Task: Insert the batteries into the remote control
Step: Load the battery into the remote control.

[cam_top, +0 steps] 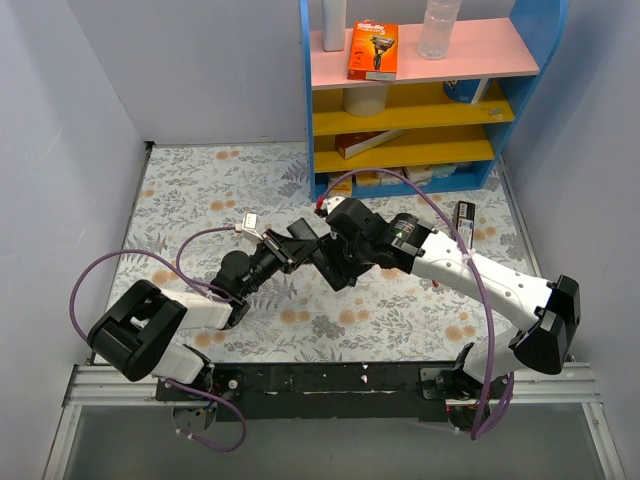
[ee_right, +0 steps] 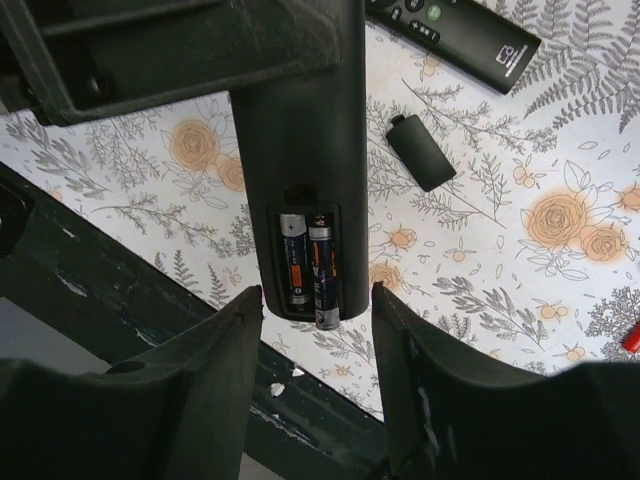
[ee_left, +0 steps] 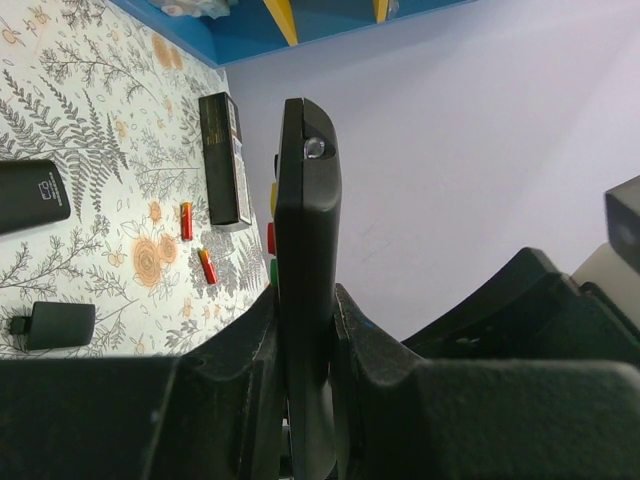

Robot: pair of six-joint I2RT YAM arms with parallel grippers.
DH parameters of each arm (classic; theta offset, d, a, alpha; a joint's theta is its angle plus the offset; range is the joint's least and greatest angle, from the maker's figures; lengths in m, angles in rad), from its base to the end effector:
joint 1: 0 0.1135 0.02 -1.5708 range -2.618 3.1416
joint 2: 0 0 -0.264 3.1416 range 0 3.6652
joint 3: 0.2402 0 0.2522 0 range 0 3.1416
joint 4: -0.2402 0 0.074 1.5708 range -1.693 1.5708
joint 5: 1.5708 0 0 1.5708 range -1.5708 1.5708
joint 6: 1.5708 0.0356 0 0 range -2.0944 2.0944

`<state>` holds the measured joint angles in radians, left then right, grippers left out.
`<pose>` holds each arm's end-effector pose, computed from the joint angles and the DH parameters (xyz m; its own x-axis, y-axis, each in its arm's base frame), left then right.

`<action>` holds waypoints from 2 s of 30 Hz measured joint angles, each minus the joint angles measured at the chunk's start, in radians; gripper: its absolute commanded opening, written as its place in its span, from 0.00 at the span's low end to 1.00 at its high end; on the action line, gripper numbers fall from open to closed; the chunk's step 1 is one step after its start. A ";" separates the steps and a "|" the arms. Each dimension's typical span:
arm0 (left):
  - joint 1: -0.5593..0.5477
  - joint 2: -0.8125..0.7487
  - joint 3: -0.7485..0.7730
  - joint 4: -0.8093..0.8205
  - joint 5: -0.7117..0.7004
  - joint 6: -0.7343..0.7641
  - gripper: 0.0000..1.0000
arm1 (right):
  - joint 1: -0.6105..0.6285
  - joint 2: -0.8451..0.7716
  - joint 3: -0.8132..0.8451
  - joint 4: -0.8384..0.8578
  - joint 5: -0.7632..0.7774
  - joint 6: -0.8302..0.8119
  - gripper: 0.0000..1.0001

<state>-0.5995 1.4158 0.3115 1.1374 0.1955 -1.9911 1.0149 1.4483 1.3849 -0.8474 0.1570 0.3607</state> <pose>0.2040 -0.1478 0.1861 -0.6628 -0.6318 0.4019 -0.2663 -0.3028 -0.9151 0.1646 0.2544 0.3336 -0.6683 -0.4152 -0.6173 -0.5905 0.8007 0.1008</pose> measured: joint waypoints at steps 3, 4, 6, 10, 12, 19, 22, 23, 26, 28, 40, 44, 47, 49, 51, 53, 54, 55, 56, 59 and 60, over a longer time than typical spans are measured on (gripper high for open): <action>0.000 0.000 -0.010 0.009 0.000 -0.004 0.00 | 0.000 -0.001 0.029 -0.007 0.000 -0.006 0.63; 0.000 0.000 -0.011 0.008 0.000 -0.005 0.00 | 0.000 -0.003 0.035 -0.008 -0.001 -0.010 0.63; 0.000 0.000 -0.011 0.008 0.000 -0.006 0.00 | 0.000 -0.013 0.043 -0.009 -0.004 -0.021 0.63; 0.000 -0.005 -0.011 0.007 0.000 -0.006 0.00 | 0.000 -0.047 0.048 -0.010 -0.014 -0.078 0.57; 0.000 -0.016 -0.011 0.001 0.000 -0.006 0.00 | -0.001 -0.080 0.043 0.003 -0.032 -0.159 0.54; 0.000 -0.066 -0.011 -0.049 0.029 -0.006 0.00 | -0.002 -0.254 -0.038 0.058 -0.150 -0.485 0.45; 0.000 -0.087 -0.009 -0.091 0.051 -0.006 0.00 | -0.002 -0.294 -0.081 0.066 -0.215 -0.613 0.41; 0.000 -0.092 -0.008 -0.101 0.058 -0.006 0.00 | -0.003 -0.300 -0.094 0.065 -0.234 -0.655 0.40; 0.000 -0.113 -0.001 -0.141 0.076 -0.006 0.00 | -0.003 -0.301 -0.120 0.066 -0.283 -0.750 0.37; 0.000 -0.129 0.002 -0.160 0.084 -0.006 0.00 | -0.003 -0.299 -0.125 0.061 -0.308 -0.797 0.36; 0.000 -0.178 0.055 -0.255 0.124 -0.006 0.00 | -0.003 -0.271 -0.126 0.061 -0.374 -0.916 0.25; 0.000 -0.186 0.058 -0.268 0.129 -0.006 0.00 | -0.003 -0.260 -0.126 0.056 -0.380 -0.921 0.25; 0.000 -0.187 0.063 -0.271 0.131 -0.006 0.00 | -0.003 -0.256 -0.127 0.051 -0.386 -0.923 0.25; 0.000 -0.188 0.066 -0.271 0.132 -0.006 0.00 | -0.003 -0.256 -0.133 0.049 -0.392 -0.923 0.25; 0.000 -0.188 0.068 -0.271 0.132 -0.006 0.00 | -0.003 -0.255 -0.140 0.042 -0.395 -0.923 0.25; 0.000 -0.188 0.071 -0.271 0.134 -0.006 0.00 | -0.002 -0.254 -0.140 0.035 -0.396 -0.923 0.25; 0.000 -0.188 0.071 -0.271 0.135 -0.006 0.00 | -0.002 -0.254 -0.140 0.035 -0.396 -0.923 0.25; 0.000 -0.189 0.072 -0.271 0.135 -0.006 0.00 | -0.002 -0.254 -0.140 0.035 -0.396 -0.923 0.25; 0.000 -0.189 0.073 -0.271 0.135 -0.006 0.00 | -0.001 -0.254 -0.140 0.035 -0.396 -0.922 0.25; 0.000 -0.189 0.078 -0.272 0.138 -0.006 0.00 | 0.000 -0.254 -0.142 0.037 -0.396 -0.922 0.25; 0.000 -0.189 0.079 -0.272 0.139 -0.006 0.00 | 0.000 -0.254 -0.145 0.040 -0.396 -0.922 0.25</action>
<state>-0.5999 1.2266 0.3904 0.8658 0.3344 -1.9976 1.0149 1.1942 1.2400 -0.8078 -0.2386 -0.5613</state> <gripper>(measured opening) 0.171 0.250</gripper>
